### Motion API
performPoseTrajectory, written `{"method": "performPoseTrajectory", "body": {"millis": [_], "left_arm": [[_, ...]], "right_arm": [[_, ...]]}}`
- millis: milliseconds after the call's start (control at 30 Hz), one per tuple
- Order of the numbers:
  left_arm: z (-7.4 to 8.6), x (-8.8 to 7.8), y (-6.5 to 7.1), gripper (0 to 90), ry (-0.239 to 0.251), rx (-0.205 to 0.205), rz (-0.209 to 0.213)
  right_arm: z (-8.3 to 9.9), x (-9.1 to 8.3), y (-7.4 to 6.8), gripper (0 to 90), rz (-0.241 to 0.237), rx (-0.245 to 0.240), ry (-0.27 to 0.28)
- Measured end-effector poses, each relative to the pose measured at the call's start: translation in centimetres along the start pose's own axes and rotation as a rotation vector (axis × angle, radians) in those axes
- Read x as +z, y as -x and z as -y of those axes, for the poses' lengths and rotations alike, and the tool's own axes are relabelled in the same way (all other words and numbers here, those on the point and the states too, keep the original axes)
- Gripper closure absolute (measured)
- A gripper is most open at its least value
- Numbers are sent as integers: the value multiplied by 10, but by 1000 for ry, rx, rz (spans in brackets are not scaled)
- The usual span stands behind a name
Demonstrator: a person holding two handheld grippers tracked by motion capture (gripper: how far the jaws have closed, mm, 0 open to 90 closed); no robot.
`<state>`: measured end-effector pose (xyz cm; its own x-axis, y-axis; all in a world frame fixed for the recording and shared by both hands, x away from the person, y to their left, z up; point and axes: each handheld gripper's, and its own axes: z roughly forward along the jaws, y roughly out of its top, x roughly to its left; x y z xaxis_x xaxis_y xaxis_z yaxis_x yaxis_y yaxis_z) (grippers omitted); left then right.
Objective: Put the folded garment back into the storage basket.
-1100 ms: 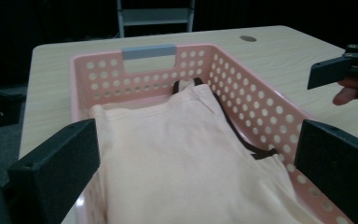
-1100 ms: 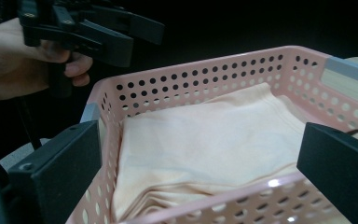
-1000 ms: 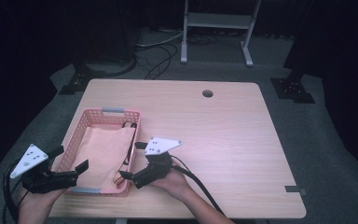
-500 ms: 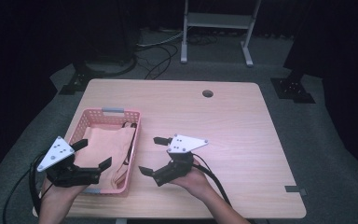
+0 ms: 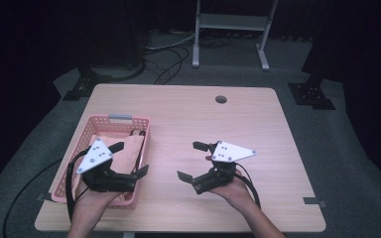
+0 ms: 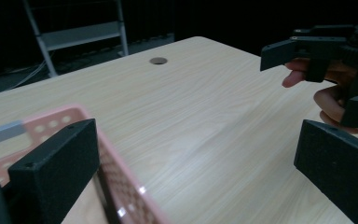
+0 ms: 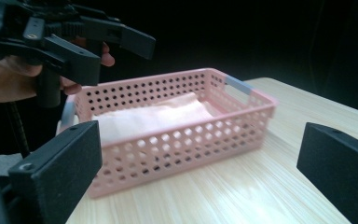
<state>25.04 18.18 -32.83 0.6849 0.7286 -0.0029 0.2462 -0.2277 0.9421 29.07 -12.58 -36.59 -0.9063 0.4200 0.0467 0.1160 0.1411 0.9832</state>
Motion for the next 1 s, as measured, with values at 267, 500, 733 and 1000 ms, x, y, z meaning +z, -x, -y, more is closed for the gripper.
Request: {"method": "performPoseTrajectory", "body": {"millis": [267, 500, 733, 1000], "left_arm": [[-8, 31, 22, 0, -15, 31, 72], [-10, 59, 40, 0, -41, 61, 127], [-2, 81, 57, 0, -82, 81, 177], [13, 102, 73, 0, -155, 103, 218]], "right_arm": [[9, -34, 14, 1, 64, 11, 17], [16, -61, 25, 1, 124, 19, 14], [29, -82, 30, 1, 166, 21, -5], [50, -99, 32, 1, 193, 41, -55]]}}
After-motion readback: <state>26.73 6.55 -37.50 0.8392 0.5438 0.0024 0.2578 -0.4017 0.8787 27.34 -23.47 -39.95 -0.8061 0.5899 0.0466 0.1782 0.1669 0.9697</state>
